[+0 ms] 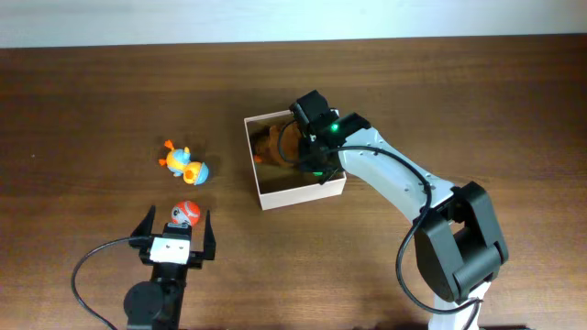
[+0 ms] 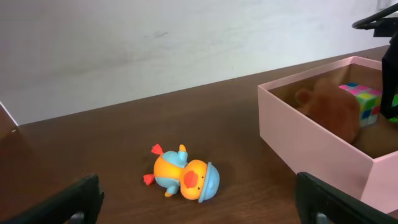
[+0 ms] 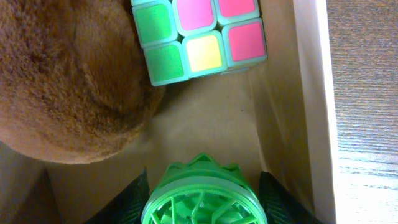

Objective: Pack container
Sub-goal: 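Lower the green toy into the box front and open the right gripper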

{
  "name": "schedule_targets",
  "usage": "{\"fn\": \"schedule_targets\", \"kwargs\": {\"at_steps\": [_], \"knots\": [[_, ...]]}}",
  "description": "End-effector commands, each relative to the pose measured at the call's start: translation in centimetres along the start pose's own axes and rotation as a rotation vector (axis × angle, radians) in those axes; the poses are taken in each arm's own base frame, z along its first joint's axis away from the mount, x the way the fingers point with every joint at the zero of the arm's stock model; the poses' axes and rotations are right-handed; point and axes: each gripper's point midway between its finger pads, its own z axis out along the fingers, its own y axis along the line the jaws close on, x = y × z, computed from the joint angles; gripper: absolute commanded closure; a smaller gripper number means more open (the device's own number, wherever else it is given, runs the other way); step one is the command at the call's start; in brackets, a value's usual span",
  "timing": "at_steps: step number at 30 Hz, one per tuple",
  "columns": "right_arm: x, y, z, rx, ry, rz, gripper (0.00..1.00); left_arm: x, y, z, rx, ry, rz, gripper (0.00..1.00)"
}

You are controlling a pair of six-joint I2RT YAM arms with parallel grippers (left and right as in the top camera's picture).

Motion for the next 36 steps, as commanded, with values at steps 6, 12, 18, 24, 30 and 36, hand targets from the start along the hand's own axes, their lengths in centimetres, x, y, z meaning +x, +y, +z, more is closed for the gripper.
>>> {"fn": "schedule_targets", "kwargs": {"at_steps": [6, 12, 18, 24, 30, 36], "knots": [[-0.1, 0.5, 0.5, 0.001, 0.003, -0.016, 0.55, 0.1, 0.0, 0.0, 0.003, -0.002, 0.012, 0.01], [0.1, 0.4, 1.0, 0.006, 0.011, -0.016, 0.55, 0.1, 0.0, 0.0, 0.003, -0.002, 0.012, 0.01], [-0.1, 0.5, 1.1, 0.002, 0.005, -0.019, 0.54, 0.1, 0.0, 0.0, 0.003, -0.002, 0.012, 0.01], [-0.1, 0.6, 1.1, 0.002, 0.004, -0.019, 0.47, 0.1, 0.0, 0.0, 0.003, -0.002, 0.012, 0.01], [-0.2, 0.6, 1.1, 0.000, 0.001, -0.018, 0.43, 0.1, 0.0, 0.0, 0.003, -0.002, 0.012, 0.01], [-0.5, 0.8, 1.0, -0.006, -0.009, -0.019, 0.43, 0.1, 0.0, 0.0, 0.003, -0.002, 0.012, 0.01]]}}
